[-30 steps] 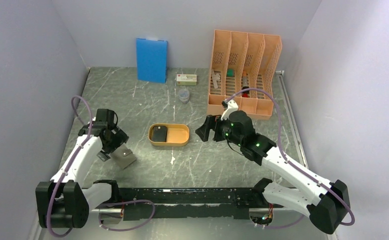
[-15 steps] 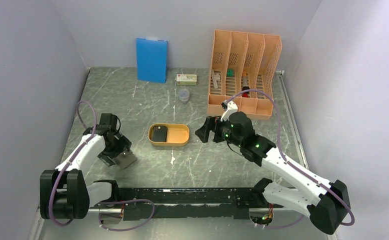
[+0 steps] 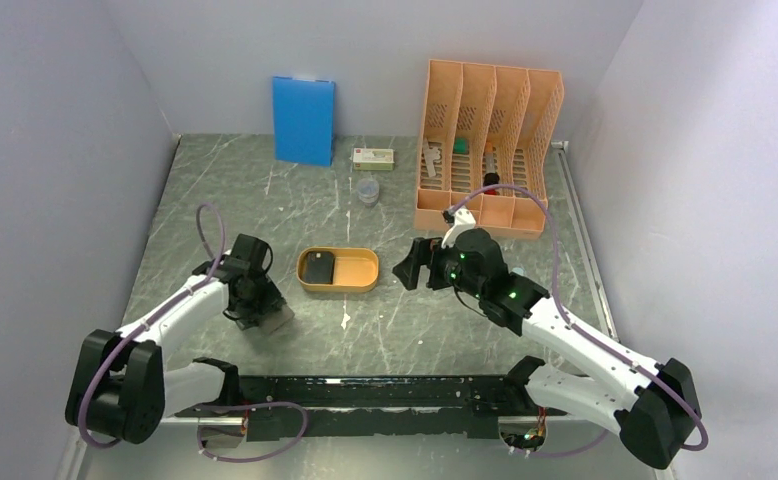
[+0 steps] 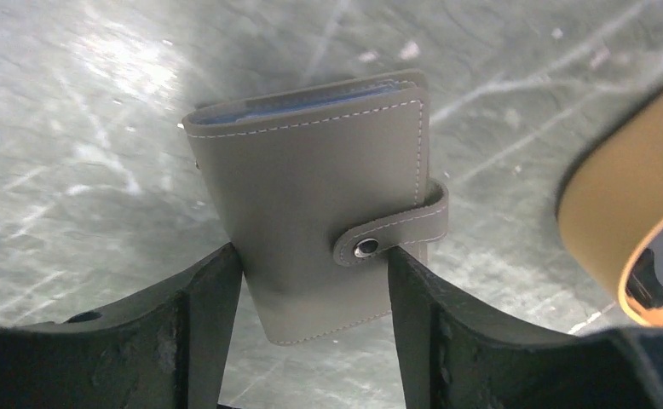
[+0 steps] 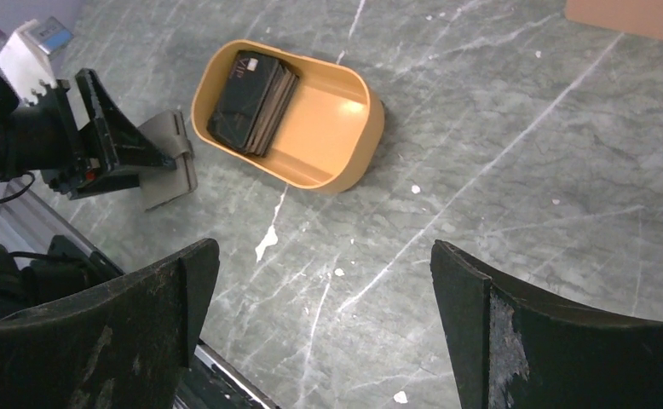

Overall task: Put the credit cards into the card holder
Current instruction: Adjust the card holder at the center of the board, then open the card holder at the center of the board.

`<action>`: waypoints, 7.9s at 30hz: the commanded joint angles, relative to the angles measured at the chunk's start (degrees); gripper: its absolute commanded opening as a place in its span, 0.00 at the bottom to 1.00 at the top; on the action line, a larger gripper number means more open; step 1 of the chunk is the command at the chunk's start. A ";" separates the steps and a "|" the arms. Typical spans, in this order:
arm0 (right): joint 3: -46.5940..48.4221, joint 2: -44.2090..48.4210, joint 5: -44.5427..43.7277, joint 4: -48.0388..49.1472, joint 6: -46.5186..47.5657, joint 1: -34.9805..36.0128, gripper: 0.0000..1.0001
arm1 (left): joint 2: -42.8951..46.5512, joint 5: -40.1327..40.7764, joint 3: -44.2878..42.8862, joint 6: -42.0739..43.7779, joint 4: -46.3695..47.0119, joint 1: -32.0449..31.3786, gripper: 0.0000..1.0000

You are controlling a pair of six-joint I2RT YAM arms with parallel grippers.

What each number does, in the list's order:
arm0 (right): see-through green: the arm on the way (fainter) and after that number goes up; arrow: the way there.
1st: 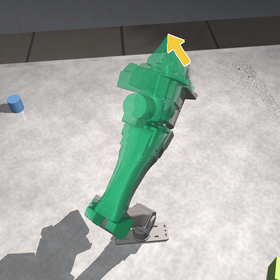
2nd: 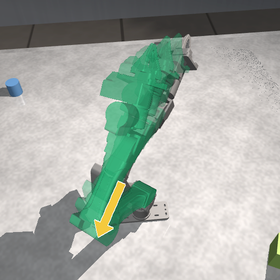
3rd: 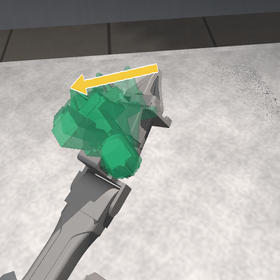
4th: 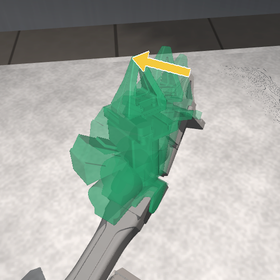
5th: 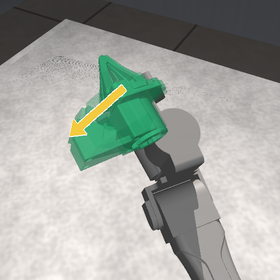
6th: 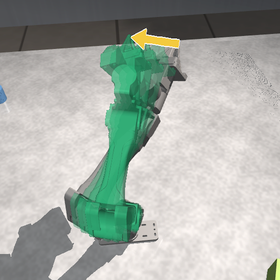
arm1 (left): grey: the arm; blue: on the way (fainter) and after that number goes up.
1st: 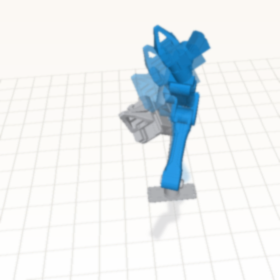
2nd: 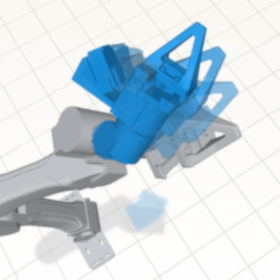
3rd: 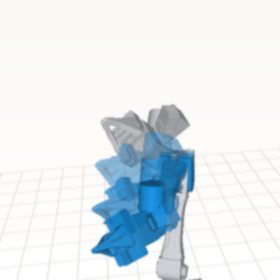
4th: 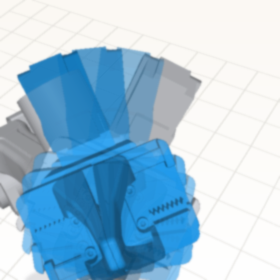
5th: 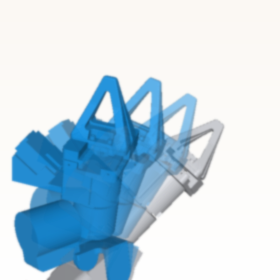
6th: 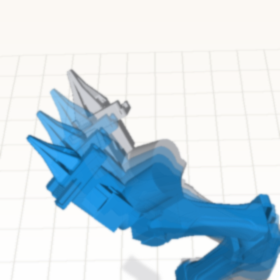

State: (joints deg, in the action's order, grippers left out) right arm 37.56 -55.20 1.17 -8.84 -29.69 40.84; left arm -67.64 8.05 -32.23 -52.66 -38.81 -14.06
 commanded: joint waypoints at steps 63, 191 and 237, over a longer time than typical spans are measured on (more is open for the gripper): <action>-9.54 -1.75 -11.57 9.25 -12.57 22.57 0.71 | 6.57 -7.42 5.06 4.21 19.62 -17.74 0.67; -10.14 -7.87 -16.37 4.52 -13.92 19.10 0.43 | 13.10 -1.53 8.13 -0.77 30.65 -40.64 0.75; 14.73 -37.54 -26.63 -11.93 -13.74 25.04 0.50 | -12.70 -11.65 11.76 -9.38 52.93 -34.84 0.05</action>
State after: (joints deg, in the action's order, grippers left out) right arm 50.37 -90.85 -21.56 -16.97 -43.79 65.06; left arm -78.98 -3.33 -22.41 -62.11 15.20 -49.21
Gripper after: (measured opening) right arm 0.503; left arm 0.054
